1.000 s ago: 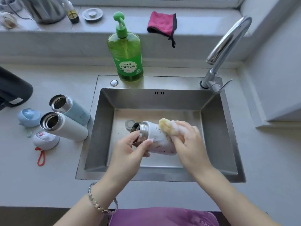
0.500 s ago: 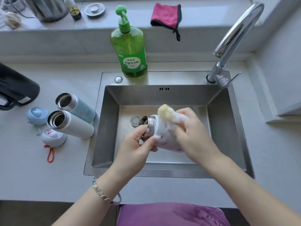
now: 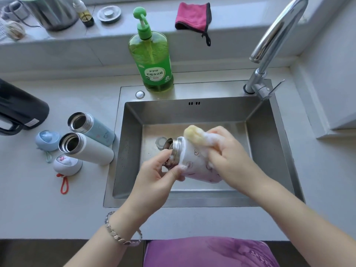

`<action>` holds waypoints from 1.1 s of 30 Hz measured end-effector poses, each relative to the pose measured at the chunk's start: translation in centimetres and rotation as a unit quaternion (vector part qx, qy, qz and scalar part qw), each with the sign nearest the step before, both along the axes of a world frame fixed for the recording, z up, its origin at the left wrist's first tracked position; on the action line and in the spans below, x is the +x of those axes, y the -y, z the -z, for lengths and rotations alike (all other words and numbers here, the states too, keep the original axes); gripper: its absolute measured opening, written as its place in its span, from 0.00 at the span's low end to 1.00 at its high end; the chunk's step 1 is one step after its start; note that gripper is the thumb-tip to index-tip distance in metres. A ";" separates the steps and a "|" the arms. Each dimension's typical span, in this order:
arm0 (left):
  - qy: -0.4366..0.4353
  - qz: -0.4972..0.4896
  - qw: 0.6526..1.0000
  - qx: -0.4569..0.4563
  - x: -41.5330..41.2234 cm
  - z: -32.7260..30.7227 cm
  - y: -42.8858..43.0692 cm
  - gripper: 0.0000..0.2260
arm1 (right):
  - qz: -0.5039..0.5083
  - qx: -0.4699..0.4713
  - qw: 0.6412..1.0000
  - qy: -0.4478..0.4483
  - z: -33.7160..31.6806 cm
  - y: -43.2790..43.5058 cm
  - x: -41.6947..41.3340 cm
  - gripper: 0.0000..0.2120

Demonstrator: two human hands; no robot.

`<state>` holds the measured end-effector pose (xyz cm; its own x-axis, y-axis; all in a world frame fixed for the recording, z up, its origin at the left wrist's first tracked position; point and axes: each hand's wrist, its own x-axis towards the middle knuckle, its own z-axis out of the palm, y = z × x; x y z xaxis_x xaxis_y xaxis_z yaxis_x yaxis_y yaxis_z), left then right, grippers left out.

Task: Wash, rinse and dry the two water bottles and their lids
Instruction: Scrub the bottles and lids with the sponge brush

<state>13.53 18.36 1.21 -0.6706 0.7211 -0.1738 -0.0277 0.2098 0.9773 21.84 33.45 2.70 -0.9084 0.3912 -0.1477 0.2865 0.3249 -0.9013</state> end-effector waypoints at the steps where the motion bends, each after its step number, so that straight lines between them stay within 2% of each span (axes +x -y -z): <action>1: -0.008 -0.002 1.000 -0.002 -0.1 0.0 0.1 0.05 | 0.028 0.009 0.999 0.030 0.4 -0.6 0.0 0.18; 3: -0.019 -0.010 1.000 -0.004 -0.2 0.0 0.0 0.06 | 0.055 0.009 0.998 0.033 0.8 -0.4 0.4 0.16; 7: 0.013 -0.046 0.999 0.013 0.1 -0.2 -0.6 0.07 | 0.016 0.030 0.998 -0.054 0.3 1.4 1.0 0.18; 10: 0.003 -0.061 0.998 0.015 -0.1 -0.2 -0.4 0.06 | 0.115 -0.012 0.993 -0.003 1.4 -0.8 1.0 0.11; 11: 0.006 -0.065 0.998 0.016 -0.1 -0.2 -0.4 0.06 | 0.118 -0.012 0.993 0.005 1.5 -0.8 1.2 0.10; 14: 0.029 -0.067 0.997 0.029 0.0 -0.4 -0.6 0.06 | 0.046 0.020 0.998 -0.041 0.9 1.2 1.1 0.12; 16: 0.022 -0.061 0.998 0.027 0.1 -0.4 -0.7 0.06 | 0.060 0.023 0.997 -0.031 1.1 1.1 1.2 0.12; 17: 0.009 -0.055 0.998 0.018 0.0 -0.4 -0.5 0.06 | 0.095 -0.005 0.995 -0.011 1.3 0.4 1.2 0.08; 19: 0.000 -0.041 0.999 0.010 -0.2 -0.5 -0.2 0.06 | 0.150 -0.127 0.980 0.044 1.7 -1.1 1.4 0.07; 21: 0.021 -0.030 0.999 0.017 -0.4 -0.7 0.3 0.10 | 0.169 -0.279 0.940 0.097 1.9 -1.7 1.8 0.08; 24: 0.042 -0.017 0.999 0.024 -0.9 -0.7 0.5 0.12 | 0.130 -0.456 0.877 0.085 2.0 -1.9 2.2 0.10; 26: 0.033 -0.028 0.999 0.011 -1.1 -0.7 0.5 0.14 | 0.105 -0.520 0.846 0.053 1.7 -1.9 2.3 0.16; 28: 0.010 -0.021 1.000 -0.016 -1.4 -1.2 0.2 0.14 | 0.107 -0.518 0.849 0.023 1.4 -1.8 2.3 0.19; 31: -0.008 0.017 0.998 -0.061 -2.0 -2.1 -0.2 0.05 | 0.126 -0.461 0.878 -0.028 1.3 -1.9 2.5 0.14; 33: 0.037 0.023 0.995 -0.088 -2.4 -2.5 -0.3 0.08 | 0.130 -0.400 0.905 -0.063 1.3 -1.9 2.8 0.12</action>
